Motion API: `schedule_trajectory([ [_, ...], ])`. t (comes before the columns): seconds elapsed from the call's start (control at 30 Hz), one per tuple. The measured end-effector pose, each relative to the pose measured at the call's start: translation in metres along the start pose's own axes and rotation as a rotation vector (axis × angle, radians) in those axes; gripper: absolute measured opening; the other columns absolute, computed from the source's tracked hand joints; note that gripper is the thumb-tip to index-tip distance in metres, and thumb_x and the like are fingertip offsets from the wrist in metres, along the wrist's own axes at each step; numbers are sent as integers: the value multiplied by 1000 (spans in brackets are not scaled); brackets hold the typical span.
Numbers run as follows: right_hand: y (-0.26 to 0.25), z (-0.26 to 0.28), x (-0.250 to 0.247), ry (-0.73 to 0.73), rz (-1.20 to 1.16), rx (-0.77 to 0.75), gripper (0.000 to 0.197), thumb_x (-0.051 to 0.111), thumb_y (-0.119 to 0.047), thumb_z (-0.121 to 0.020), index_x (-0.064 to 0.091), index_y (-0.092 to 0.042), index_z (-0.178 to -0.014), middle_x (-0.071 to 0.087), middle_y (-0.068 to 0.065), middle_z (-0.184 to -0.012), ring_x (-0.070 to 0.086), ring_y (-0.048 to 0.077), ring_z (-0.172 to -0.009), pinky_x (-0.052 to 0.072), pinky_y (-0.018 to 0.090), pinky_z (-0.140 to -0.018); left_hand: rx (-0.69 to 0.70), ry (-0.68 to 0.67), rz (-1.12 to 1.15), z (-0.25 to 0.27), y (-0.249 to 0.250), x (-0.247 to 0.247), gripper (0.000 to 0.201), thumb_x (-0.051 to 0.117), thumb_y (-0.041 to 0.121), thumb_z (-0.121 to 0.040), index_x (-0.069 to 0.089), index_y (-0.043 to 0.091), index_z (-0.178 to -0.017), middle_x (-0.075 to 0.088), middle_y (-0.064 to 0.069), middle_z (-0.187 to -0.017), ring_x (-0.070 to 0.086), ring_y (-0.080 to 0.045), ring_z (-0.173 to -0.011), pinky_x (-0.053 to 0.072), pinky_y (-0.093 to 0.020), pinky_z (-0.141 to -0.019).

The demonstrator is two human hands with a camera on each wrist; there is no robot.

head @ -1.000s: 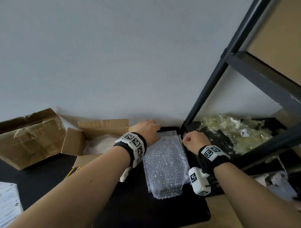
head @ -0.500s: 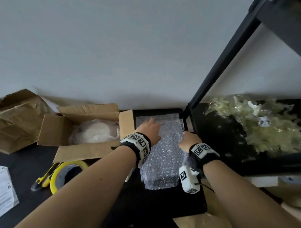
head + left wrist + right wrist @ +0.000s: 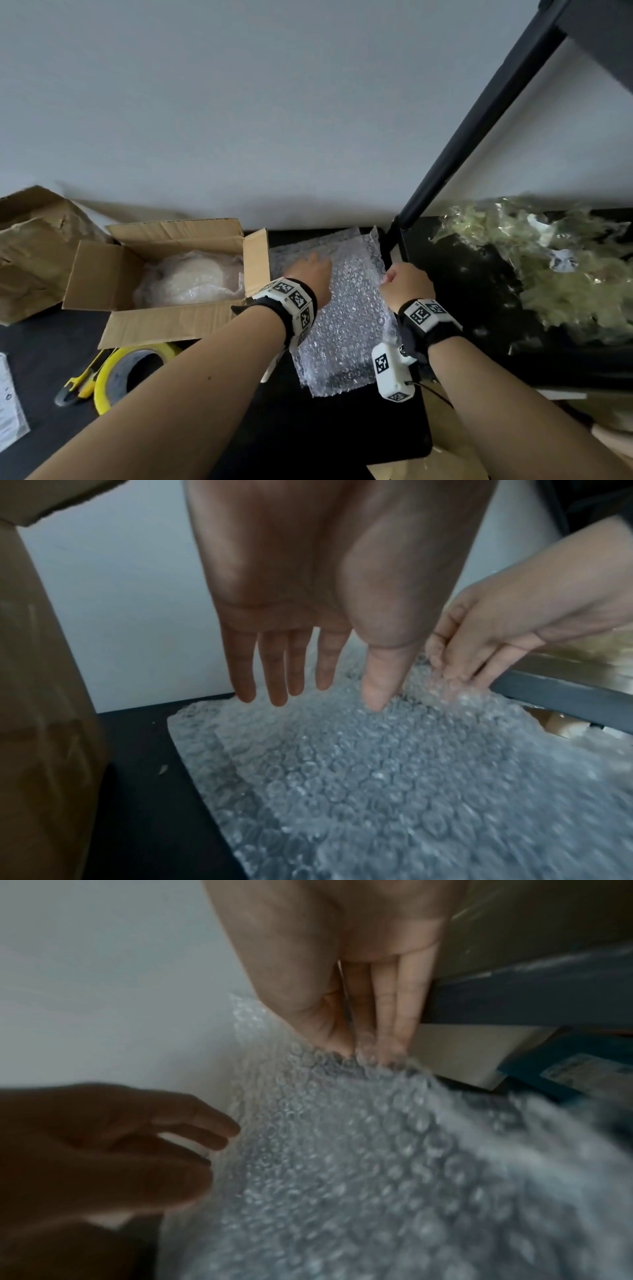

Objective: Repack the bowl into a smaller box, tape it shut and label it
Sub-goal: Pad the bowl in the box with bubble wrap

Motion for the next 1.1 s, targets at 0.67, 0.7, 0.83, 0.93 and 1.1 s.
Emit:
schedule_trajectory([
  [0.67, -45, 58, -131, 294, -1330, -193, 30, 36, 11, -93, 51, -10, -77, 54, 13, -69, 52, 23, -57, 50, 33, -50, -152, 416, 616, 67, -17, -110, 91, 52, 43, -93, -8, 3, -148, 20, -18, -154, 35, -34, -135, 33, -39, -106],
  [0.7, -47, 61, -136, 295, -1386, -196, 31, 36, 12, -92, 51, -9, -77, 54, 14, -68, 52, 24, -56, 48, 34, -52, -160, 402, 664, 70, -21, -113, 90, 52, 44, -92, -6, 4, -149, 27, -18, -152, 39, -34, -132, 37, -39, -103],
  [0.83, -60, 73, -147, 286, -1511, -186, 30, 33, 12, -92, 49, -11, -80, 56, 9, -67, 59, 16, -48, 54, 30, -52, -133, 339, 914, 72, -40, -118, 85, 55, 51, -89, 16, 5, -148, 45, -15, -142, 47, -30, -127, 40, -39, -104],
  [0.93, -72, 82, -145, 242, -1544, -182, 29, 33, 10, -95, 49, -11, -82, 55, 9, -70, 57, 20, -60, 54, 31, -55, -35, 377, 1236, 81, -51, -125, 50, 60, 34, -90, 47, 4, -127, 69, -9, -93, 67, -19, -84, 54, -32, -73],
  [1.1, -90, 91, -123, 18, -1388, -153, 11, 61, -14, -92, 56, -15, -101, 64, 12, -86, 63, 22, -71, 56, 31, -59, 12, 646, 1251, 106, -73, -145, 17, 46, 11, -96, 56, 12, -83, 59, -2, -73, 60, -12, -53, 50, -24, -51],
])
Point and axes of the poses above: each hand's wrist, its own z-axis away from the middle knuckle, its own x-axis out of the palm, y = z × x, the point moved 4 cm from there along -z, towards the middle knuckle
